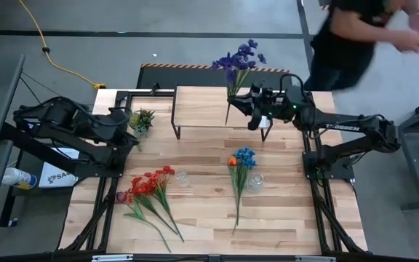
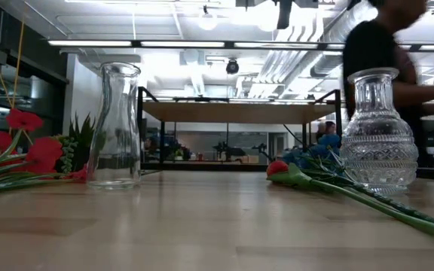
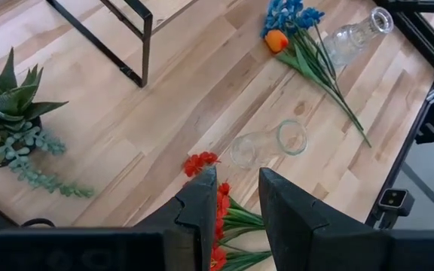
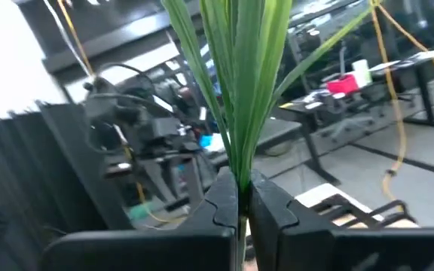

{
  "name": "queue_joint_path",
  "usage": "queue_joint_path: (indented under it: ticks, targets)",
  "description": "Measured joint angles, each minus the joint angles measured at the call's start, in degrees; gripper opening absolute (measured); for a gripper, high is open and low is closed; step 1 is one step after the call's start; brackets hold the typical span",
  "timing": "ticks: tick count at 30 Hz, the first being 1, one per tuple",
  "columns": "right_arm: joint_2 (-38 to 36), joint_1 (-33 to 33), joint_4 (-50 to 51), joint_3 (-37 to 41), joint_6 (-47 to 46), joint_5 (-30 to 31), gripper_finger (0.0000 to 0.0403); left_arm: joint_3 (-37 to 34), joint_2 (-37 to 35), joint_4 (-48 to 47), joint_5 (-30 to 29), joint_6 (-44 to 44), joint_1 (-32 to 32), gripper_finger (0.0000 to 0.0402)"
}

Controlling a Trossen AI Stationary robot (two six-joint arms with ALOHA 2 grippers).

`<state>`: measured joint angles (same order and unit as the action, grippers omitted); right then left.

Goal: Pick and place flowers into a vace then onto a shelf
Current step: Put the purple flower into the left transparent flower vase

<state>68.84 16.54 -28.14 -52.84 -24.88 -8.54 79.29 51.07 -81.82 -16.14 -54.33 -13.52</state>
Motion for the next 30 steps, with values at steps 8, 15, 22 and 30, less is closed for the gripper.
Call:
queue_joint_path:
  ticks: [8,15,22,30]
  targets:
    - [-0.1,0.0,-5.2,1.7,-0.7,-10.7,0.0004,0.0,2.4,0.8,0.0,0.0,0.0,0.0136]
    - [-0.1,0.0,-8.6,1.7,-1.2,-20.1,0.0004,0.0,3.9,2.0,0.0,0.0,0.0,0.0136]
    - [-0.1,-0.2,-17.8,1.6,-4.4,-27.2,0.0003,0.0,4.5,2.5,0.0,0.0,0.0,0.0136]
    - [0.0,-1.2,-28.7,1.6,-8.1,-32.5,0.0004,0.0,5.3,2.5,-0.3,0.0,0.0,0.0136]
